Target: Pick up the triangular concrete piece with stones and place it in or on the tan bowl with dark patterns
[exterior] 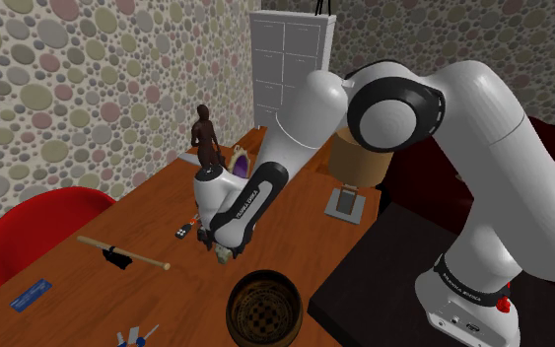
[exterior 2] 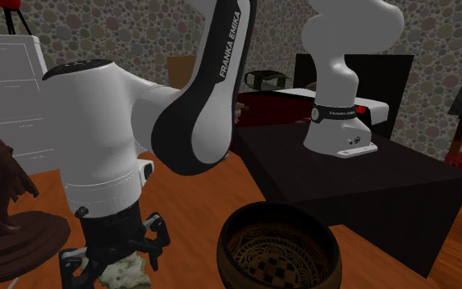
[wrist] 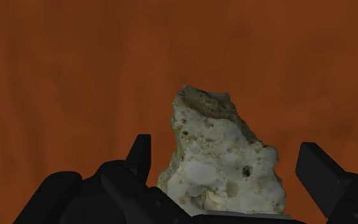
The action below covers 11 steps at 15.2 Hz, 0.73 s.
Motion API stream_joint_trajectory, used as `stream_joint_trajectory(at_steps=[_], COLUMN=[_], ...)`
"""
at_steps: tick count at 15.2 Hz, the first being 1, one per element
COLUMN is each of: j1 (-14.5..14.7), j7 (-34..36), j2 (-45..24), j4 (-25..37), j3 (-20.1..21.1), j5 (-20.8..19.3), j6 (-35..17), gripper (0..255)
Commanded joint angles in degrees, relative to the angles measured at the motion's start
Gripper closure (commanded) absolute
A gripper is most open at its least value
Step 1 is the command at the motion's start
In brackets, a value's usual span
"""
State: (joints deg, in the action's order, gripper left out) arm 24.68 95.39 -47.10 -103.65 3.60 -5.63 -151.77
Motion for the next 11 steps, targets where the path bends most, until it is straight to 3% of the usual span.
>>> stream_joint_trajectory(at_steps=[1, 7, 8, 11], j1=[0.03, 0.03, 0.03, 0.03], j7=[0.03, 0.03, 0.03, 0.03], j2=[-0.26, -0.25, -0.25, -0.25], j4=[0.07, 0.07, 0.07, 0.07], j3=[-0.03, -0.03, -0.03, -0.03], j5=[-0.02, -0.02, -0.02, -0.02], j6=[-0.21, -0.20, -0.20, -0.20], gripper=[0, 0, 255, 255])
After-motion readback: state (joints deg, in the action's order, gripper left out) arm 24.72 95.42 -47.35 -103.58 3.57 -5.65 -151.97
